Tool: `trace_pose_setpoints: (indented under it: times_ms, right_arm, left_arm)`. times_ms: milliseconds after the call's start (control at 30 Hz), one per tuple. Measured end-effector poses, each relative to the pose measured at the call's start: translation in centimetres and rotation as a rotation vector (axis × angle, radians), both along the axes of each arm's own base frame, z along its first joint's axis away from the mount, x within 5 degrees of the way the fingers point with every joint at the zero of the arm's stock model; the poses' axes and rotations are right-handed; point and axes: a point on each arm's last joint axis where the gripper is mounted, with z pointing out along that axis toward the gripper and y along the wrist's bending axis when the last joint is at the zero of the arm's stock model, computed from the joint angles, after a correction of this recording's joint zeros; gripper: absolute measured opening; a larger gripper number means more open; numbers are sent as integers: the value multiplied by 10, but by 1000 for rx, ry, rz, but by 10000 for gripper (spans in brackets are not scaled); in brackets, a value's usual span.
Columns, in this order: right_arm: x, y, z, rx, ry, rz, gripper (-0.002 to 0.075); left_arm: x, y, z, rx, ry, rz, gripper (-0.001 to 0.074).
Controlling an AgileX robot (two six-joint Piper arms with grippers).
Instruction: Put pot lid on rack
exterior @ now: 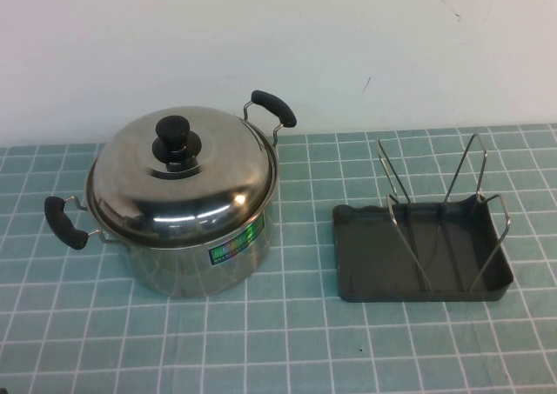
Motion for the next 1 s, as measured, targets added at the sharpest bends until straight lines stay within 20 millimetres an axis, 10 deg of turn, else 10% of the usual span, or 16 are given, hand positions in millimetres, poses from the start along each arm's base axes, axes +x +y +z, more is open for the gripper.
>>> trace_pose_setpoints:
  times_ms: [1000]
  right_arm:
    - [0,0,0,0,0,0,-1]
  left_arm:
    - [0,2,0,63,-5,5,-2]
